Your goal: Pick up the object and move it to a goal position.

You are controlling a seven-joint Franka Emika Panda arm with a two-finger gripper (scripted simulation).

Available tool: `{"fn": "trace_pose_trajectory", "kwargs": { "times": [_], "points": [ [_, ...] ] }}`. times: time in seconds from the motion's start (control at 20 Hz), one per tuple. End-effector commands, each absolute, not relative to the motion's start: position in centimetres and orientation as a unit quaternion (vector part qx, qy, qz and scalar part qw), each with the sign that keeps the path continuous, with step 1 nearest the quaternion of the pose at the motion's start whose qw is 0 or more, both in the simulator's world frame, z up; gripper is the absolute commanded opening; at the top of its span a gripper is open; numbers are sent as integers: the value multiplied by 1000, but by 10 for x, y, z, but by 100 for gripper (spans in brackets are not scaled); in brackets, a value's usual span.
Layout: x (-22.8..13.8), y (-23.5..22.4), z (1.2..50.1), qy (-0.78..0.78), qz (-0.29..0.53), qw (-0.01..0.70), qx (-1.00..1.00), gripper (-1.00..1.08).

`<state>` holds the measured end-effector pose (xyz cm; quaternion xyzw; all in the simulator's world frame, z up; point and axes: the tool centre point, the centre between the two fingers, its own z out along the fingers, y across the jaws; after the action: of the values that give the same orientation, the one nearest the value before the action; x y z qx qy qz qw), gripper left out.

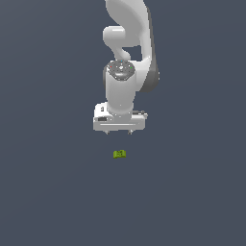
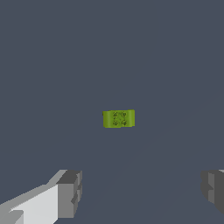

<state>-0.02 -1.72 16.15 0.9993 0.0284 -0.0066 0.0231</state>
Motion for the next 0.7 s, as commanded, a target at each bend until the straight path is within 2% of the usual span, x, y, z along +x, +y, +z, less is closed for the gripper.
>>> {"fn": "trace_pose_trajectory", "kwargs": {
  "times": [0.0,0.65],
  "points": [
    [0,-17,162,28,-7,23,999,100],
    [-2,5,163,56,-5,30,998,100]
  ]
}}
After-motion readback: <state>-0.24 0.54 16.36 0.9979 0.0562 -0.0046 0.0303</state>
